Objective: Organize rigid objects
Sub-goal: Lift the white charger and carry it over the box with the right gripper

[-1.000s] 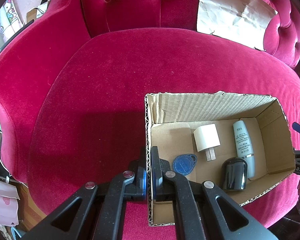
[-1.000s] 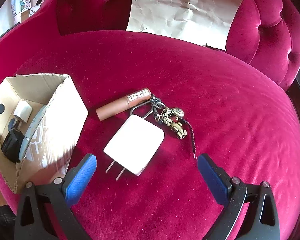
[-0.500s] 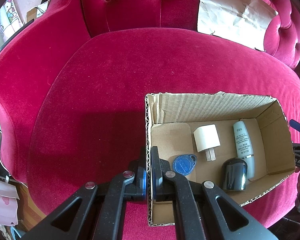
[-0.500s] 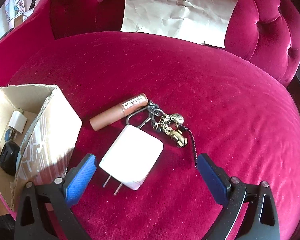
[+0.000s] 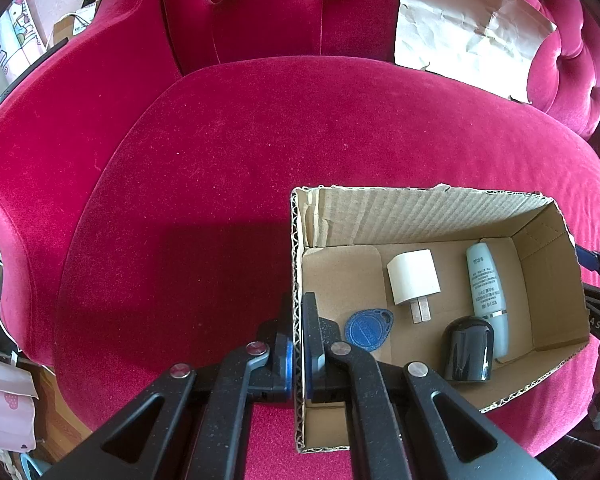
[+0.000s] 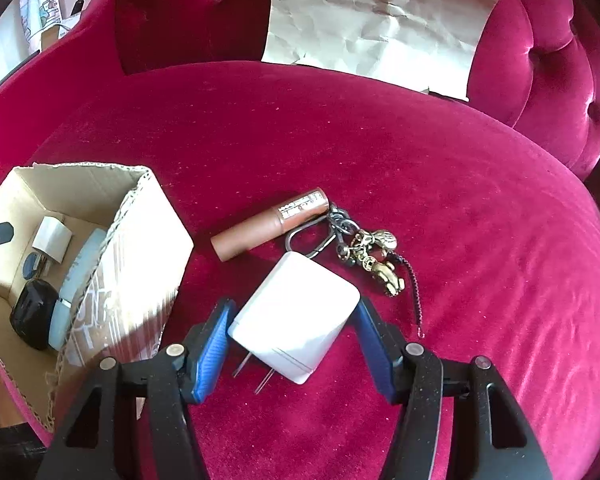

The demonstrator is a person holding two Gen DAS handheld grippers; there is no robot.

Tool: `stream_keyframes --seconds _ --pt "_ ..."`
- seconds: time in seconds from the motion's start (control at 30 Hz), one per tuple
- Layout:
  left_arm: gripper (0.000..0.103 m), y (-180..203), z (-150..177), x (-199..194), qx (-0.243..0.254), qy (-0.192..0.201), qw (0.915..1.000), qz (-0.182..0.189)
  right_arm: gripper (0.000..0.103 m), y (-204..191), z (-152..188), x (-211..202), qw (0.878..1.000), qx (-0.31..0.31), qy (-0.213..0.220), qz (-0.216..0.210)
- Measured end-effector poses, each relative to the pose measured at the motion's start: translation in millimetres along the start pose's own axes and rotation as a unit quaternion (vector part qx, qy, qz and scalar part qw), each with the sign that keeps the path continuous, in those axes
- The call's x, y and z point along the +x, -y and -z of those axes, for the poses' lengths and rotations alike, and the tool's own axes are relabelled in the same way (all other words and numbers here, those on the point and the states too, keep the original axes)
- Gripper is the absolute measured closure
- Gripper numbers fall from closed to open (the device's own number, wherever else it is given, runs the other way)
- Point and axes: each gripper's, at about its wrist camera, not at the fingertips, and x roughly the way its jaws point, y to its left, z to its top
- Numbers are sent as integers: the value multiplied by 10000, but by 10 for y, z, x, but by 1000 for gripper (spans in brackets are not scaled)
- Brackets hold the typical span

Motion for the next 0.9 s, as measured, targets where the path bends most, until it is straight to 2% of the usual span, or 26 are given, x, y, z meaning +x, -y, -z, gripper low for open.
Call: stream_keyframes --seconds 0.9 --pt "100 1 -4 7 3 -3 10000 -12 39 84 6 -438 9999 60 97 75"
